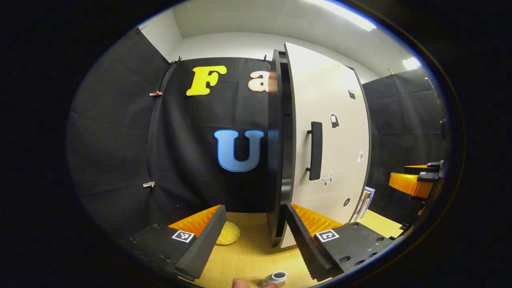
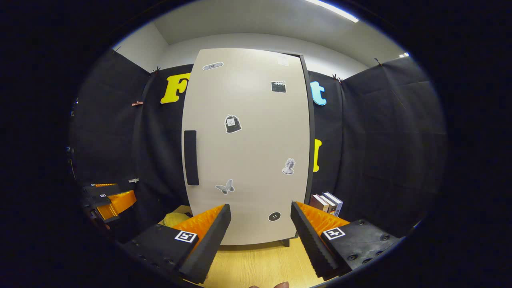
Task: Open the cabinet door with the right hand, grasp the bottle in the cabinet with the left hand and place it on the coaster, then close the cabinet door with the right hand.
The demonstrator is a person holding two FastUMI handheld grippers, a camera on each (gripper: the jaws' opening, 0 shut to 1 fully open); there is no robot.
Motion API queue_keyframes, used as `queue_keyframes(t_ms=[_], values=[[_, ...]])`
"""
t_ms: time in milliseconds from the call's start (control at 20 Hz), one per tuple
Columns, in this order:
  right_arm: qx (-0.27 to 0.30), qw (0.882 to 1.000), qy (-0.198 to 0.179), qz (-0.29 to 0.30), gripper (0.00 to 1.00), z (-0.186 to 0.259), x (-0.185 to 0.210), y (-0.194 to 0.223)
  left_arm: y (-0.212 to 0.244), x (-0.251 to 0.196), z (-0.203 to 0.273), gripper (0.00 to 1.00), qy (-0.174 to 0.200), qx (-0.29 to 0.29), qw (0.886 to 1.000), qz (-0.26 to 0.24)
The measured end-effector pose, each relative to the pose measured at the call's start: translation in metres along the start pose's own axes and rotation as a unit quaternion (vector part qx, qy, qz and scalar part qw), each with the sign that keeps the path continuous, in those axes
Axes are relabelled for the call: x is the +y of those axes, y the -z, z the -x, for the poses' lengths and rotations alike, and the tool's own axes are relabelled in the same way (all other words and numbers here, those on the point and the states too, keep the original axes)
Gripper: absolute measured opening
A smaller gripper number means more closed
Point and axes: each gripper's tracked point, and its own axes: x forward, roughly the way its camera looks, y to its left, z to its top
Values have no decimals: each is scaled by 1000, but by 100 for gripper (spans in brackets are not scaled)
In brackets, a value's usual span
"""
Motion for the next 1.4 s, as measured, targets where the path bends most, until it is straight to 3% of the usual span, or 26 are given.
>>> queue_keyframes(t_ms=[1400], values=[[-1, 1000, 3, 4, 98, -7, -4, 3, 0, -7, -6, 94, 8, 3, 1000, 2]])
